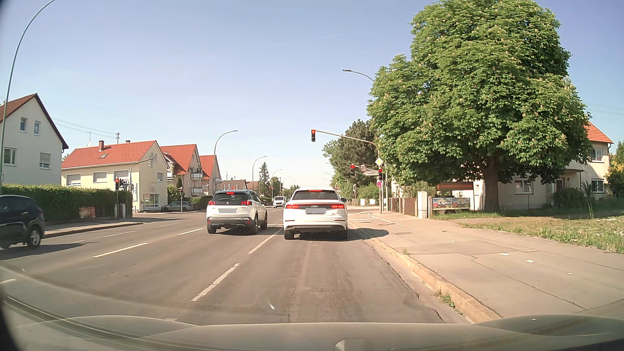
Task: Follow the waypoints while adhering to traffic rules and regulations
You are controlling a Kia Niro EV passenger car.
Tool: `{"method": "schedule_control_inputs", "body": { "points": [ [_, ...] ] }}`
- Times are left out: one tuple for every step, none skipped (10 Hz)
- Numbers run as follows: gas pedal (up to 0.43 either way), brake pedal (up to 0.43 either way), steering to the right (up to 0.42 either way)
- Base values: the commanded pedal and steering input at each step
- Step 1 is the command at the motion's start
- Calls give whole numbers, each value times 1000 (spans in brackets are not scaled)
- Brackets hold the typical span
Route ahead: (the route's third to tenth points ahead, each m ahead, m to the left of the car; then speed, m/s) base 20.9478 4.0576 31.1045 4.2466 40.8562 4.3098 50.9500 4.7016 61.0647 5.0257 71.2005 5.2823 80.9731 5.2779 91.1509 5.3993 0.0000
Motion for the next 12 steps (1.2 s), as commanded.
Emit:
{"method": "schedule_control_inputs", "body": {
  "points": [
    [0, 238, 7],
    [0, 226, 7],
    [0, 213, 7],
    [0, 201, 7],
    [0, 189, 7],
    [0, 183, 7],
    [0, 177, 8],
    [0, 165, 8],
    [0, 152, 7],
    [0, 140, 8],
    [0, 134, 7],
    [0, 134, 7]
  ]
}}
